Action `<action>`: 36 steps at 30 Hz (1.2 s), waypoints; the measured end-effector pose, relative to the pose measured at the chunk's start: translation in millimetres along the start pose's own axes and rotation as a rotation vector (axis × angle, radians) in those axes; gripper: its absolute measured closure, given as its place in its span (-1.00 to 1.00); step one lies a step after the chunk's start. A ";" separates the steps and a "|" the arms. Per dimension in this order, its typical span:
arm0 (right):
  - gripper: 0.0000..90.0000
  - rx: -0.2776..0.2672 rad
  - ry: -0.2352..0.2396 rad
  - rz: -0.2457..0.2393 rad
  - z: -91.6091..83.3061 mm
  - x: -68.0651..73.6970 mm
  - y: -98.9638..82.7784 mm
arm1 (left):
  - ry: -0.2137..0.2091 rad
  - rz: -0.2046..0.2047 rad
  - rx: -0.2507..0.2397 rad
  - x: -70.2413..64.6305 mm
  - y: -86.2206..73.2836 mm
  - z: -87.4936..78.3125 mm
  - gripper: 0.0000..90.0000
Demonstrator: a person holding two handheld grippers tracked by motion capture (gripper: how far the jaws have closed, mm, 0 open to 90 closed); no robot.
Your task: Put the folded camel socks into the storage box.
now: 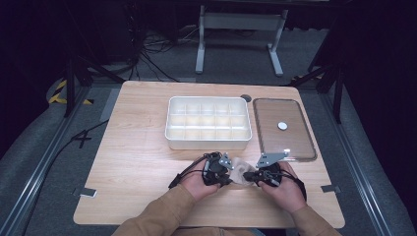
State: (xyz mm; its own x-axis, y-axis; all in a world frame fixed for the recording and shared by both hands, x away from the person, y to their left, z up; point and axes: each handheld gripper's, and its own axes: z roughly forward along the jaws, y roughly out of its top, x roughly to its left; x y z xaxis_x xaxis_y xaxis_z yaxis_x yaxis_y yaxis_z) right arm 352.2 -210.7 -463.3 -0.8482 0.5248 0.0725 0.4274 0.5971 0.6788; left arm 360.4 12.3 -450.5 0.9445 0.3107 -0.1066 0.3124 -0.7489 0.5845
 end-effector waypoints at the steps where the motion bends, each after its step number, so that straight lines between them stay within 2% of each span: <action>1: 0.96 0.003 -0.003 0.001 0.1 0.5 0.3 | 0.001 0.007 -0.003 0.0 0.5 -0.5 0.84; 4: 0.96 0.000 0.002 0.002 1.1 0.7 -0.1 | -0.009 0.018 -0.027 -2.0 3.9 0.4 0.81; 9: 0.96 -0.002 0.003 0.001 1.9 0.8 -0.2 | -0.002 0.045 -0.037 -6.8 9.4 2.7 0.73; 16: 0.96 -0.003 0.006 0.008 2.0 1.4 -0.8 | -0.001 0.079 -0.054 -9.5 12.7 2.9 0.76; 17: 0.96 -0.004 0.007 0.009 1.9 1.3 -1.0 | -0.010 0.090 -0.054 -9.5 13.1 2.8 0.72; 19: 0.96 -0.010 0.011 0.009 1.9 0.2 -1.7 | -0.020 0.078 -0.053 -8.5 12.2 1.1 0.53; 21: 0.96 -0.015 0.012 0.011 1.8 -0.5 -2.3 | -0.029 0.075 -0.057 -3.1 11.8 -5.4 0.49; 23: 0.96 -0.017 0.014 0.014 1.7 -0.5 -2.6 | -0.045 0.054 -0.071 2.0 10.1 -11.0 0.45; 25: 0.96 -0.016 0.015 0.015 1.8 -0.5 -2.7 | -0.066 0.037 -0.063 9.5 6.1 -14.6 0.46; 30: 0.96 -0.017 0.017 0.015 1.8 -0.8 -2.7 | -0.029 0.010 -0.055 22.0 -0.2 -18.1 0.49; 33: 0.97 -0.017 0.016 0.015 1.8 -0.7 -2.6 | -0.006 0.020 -0.029 28.4 -2.4 -14.6 0.52; 34: 0.96 -0.017 0.016 0.015 1.8 -0.7 -2.6 | 0.016 0.021 -0.014 30.8 -3.2 -11.7 0.52; 36: 0.96 -0.017 0.015 0.015 1.8 -0.5 -2.7 | 0.010 0.018 -0.005 35.3 -3.9 -6.4 0.53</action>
State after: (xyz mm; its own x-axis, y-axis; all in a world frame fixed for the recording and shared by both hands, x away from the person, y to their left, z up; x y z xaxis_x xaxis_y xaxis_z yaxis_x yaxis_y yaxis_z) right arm 351.9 -211.5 -466.5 -0.8461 0.5247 0.0937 0.4350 0.5783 0.6902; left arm 391.9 29.9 -451.4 0.9489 0.3029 -0.0881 0.2947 -0.7515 0.5902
